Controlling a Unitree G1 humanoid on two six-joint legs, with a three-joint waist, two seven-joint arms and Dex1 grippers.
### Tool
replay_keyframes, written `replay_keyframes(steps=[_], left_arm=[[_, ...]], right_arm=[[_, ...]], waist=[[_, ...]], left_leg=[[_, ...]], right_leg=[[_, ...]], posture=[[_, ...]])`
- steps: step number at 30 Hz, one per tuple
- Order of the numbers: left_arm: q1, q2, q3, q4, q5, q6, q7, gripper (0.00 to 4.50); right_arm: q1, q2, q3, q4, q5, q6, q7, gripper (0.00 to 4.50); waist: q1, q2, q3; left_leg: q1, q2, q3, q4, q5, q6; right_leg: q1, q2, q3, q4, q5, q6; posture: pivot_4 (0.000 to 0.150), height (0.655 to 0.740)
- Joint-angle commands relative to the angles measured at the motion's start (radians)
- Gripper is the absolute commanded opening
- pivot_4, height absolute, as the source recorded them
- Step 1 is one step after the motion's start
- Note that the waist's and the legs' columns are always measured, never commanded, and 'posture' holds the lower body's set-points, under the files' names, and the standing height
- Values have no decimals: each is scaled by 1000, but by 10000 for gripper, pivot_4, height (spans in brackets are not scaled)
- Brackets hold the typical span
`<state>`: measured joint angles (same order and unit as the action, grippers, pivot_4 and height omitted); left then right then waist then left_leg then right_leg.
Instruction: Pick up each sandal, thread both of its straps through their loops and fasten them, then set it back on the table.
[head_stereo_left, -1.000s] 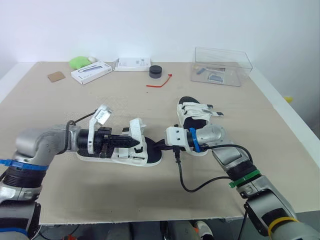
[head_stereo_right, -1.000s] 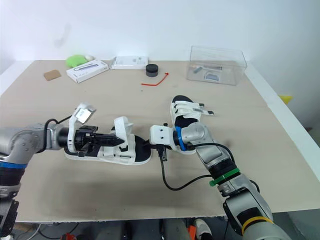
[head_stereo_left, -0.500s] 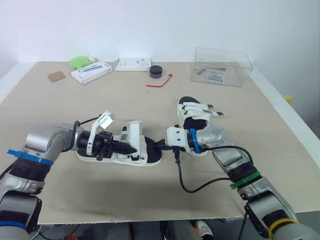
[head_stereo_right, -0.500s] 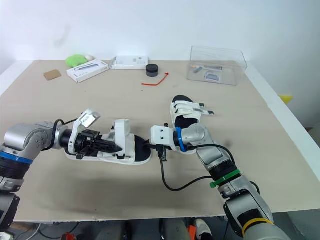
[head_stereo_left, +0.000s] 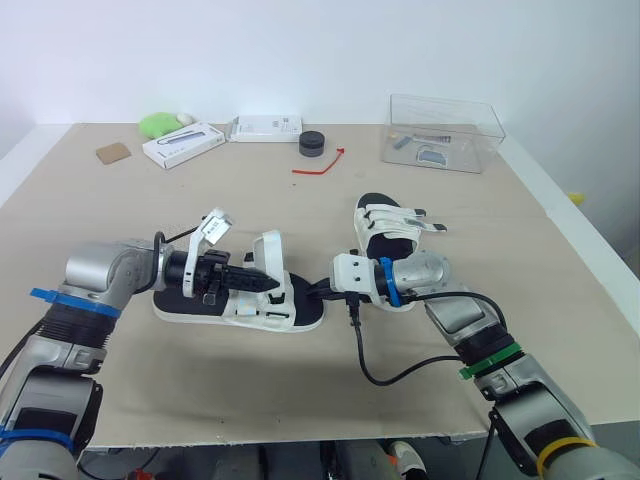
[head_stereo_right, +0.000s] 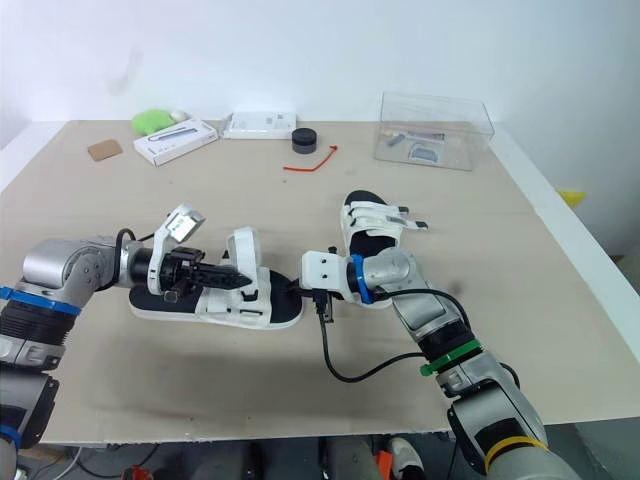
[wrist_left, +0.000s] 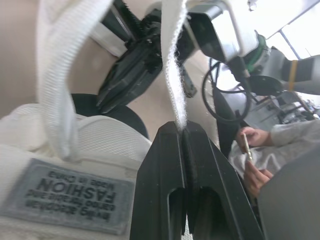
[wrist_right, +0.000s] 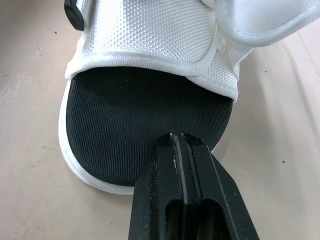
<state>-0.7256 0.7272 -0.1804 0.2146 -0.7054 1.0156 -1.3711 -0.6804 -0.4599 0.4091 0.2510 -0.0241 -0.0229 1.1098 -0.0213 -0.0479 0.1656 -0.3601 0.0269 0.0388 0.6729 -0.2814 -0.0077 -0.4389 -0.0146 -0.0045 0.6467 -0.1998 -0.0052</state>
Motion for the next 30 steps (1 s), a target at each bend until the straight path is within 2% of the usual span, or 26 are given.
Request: replay_keyframes(steps=[1, 6, 14, 30], left_arm=[[4, 29, -16, -47, 6, 20, -48, 395], [20, 48, -75, -78, 34, 25, -82, 395], [5, 38, -91, -46, 87, -7, -88, 395], [-95, 6, 4, 44, 65, 13, -99, 395]], right_arm=[[8, -16, 7, 39, -40, 22, -3, 0], [7, -13, 7, 39, -40, 23, -5, 0], [7, -13, 8, 42, -43, 22, -10, 0], [8, -10, 12, 41, -45, 17, -15, 0]], waist=[[0, 0, 0], [0, 0, 0], [0, 0, 0], [0, 0, 0]], left_leg=[[0, 0, 0, 0, 0, 0], [0, 0, 0, 0, 0, 0], [0, 0, 0, 0, 0, 0], [0, 0, 0, 0, 0, 0]], right_leg=[[0, 0, 0, 0, 0, 0], [0, 0, 0, 0, 0, 0], [0, 0, 0, 0, 0, 0], [0, 1, 0, 0, 0, 0]], posture=[[1500, 7400], [1500, 7400], [1500, 7400], [1500, 7400]])
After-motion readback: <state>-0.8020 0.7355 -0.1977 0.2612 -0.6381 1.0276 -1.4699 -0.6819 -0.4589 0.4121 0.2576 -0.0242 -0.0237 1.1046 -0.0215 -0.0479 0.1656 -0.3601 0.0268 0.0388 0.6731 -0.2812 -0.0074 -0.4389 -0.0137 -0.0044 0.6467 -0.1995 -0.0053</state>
